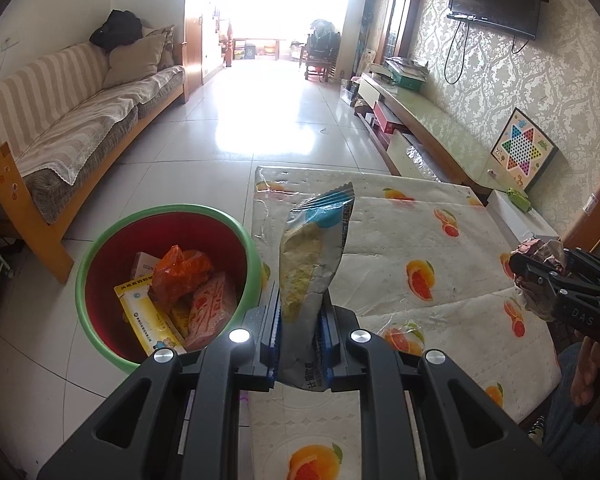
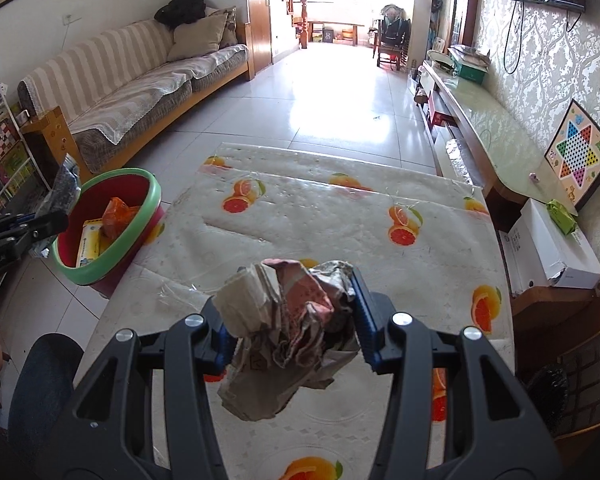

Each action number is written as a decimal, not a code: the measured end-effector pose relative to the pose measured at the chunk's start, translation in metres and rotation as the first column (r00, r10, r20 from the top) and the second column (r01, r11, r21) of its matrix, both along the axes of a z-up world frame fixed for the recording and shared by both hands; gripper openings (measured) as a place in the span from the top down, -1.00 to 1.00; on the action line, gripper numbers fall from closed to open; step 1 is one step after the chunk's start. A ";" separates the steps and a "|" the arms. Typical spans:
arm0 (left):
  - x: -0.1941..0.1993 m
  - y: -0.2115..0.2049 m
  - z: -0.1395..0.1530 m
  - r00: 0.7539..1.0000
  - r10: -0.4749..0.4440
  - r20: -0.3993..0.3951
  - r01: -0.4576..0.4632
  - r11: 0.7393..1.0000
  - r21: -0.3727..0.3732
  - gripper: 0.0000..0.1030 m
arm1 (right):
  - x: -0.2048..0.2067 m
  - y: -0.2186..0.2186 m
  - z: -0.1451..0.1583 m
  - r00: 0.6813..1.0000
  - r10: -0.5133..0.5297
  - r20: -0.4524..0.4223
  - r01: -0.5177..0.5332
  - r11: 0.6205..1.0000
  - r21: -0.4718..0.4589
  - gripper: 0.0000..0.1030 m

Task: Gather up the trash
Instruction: 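Carry the snack bag over the red bin and open the left gripper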

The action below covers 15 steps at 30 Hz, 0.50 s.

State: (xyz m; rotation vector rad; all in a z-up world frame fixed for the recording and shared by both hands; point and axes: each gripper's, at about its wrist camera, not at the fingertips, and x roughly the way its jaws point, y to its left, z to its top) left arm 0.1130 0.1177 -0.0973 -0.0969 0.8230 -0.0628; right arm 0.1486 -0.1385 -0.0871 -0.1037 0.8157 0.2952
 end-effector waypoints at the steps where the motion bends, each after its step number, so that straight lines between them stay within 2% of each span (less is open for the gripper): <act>1: -0.002 0.003 0.000 1.000 0.007 0.002 -0.007 1.000 0.000 0.74 | -0.005 0.003 0.004 1.000 0.003 0.009 -0.003 1.000 0.003 0.08; 7: -0.012 0.024 -0.004 0.999 0.046 0.005 -0.046 0.999 -0.002 0.74 | -0.021 0.027 0.020 0.998 0.038 0.041 -0.038 0.999 0.014 0.08; 15: -0.012 0.058 -0.015 0.994 0.106 -0.002 -0.106 0.994 -0.014 0.74 | -0.024 0.066 0.021 0.993 0.108 0.048 -0.107 0.994 -0.014 0.08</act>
